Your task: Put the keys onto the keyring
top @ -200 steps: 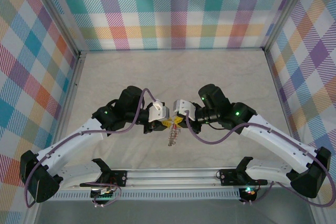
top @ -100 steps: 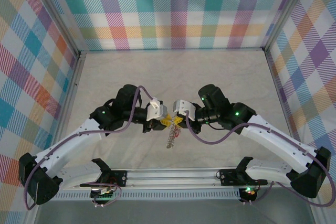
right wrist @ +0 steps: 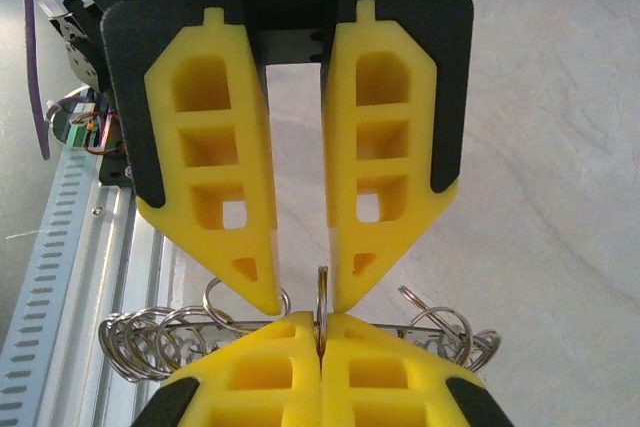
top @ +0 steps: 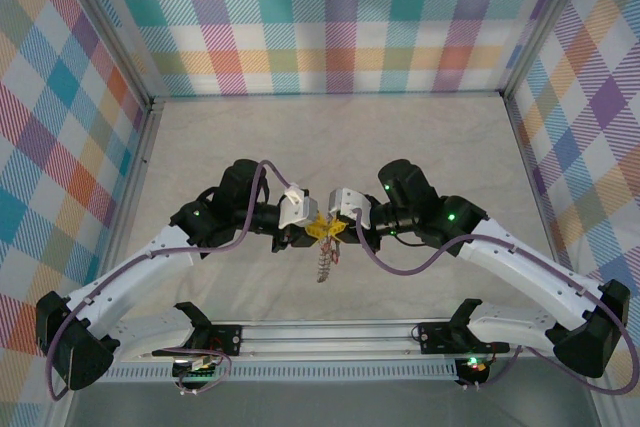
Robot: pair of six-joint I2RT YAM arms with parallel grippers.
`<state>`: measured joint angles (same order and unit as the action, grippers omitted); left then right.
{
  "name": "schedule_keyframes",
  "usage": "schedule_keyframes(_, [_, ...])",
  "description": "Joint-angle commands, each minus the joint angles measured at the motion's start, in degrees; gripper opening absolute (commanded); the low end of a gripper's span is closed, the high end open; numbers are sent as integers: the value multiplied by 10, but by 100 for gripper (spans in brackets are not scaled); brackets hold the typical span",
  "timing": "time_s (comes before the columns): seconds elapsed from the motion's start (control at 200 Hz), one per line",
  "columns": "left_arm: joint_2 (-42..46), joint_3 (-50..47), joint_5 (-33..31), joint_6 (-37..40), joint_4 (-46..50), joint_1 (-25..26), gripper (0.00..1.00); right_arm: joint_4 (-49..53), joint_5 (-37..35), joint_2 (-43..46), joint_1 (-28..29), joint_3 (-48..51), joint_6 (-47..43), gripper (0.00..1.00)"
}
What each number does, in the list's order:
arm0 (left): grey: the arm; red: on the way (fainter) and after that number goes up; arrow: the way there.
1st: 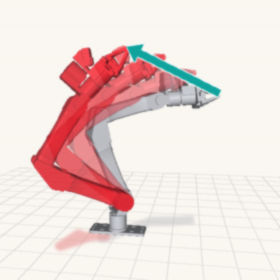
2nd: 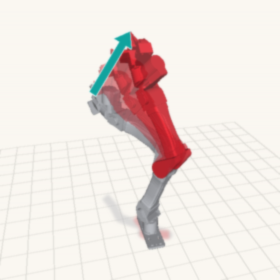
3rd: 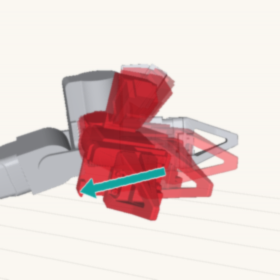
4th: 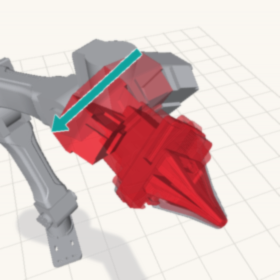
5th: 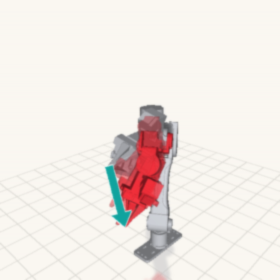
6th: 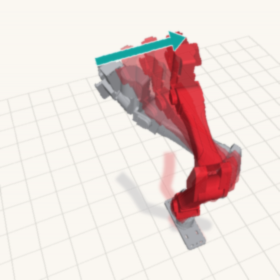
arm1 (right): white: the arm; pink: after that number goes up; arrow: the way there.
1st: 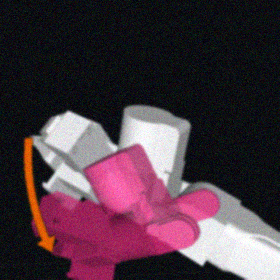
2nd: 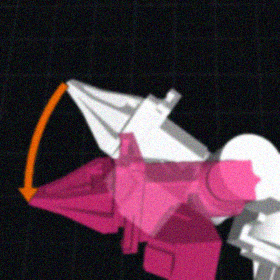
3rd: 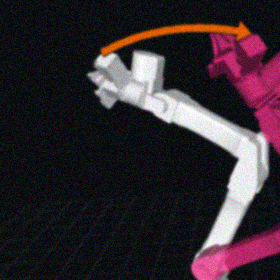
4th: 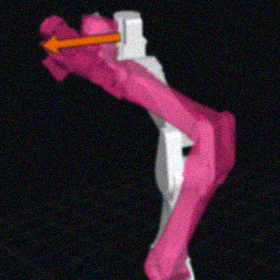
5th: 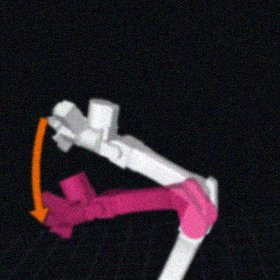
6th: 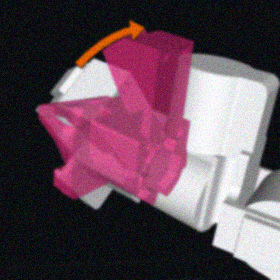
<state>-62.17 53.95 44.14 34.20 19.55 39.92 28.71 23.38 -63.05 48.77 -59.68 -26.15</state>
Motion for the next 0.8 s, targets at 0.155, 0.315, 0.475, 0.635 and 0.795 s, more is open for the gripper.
schedule_keyframes(0.155, [-7, 5, 35, -21, -31, -6, 10, -46, 34, 6, 1, 10, 8, 0])
schedule_keyframes(0.315, [-4, 5, 35, -9, -28, -6, 0, -45, 29, 9, 1, 11, 5, 0])
schedule_keyframes(0.475, [5, -6, 29, -29, -54, -5, 0, -45, 17, 32, 1, 24, 1, 6])
schedule_keyframes(0.635, [5, -28, 40, -67, -100, -7, 0, -46, -2, 57, 0, 43, 7, 22])
schedule_keyframes(0.795, [11, -62, 59, -116, -183, -16, 0, -48, -26, 86, 0, 59, 8, 31])
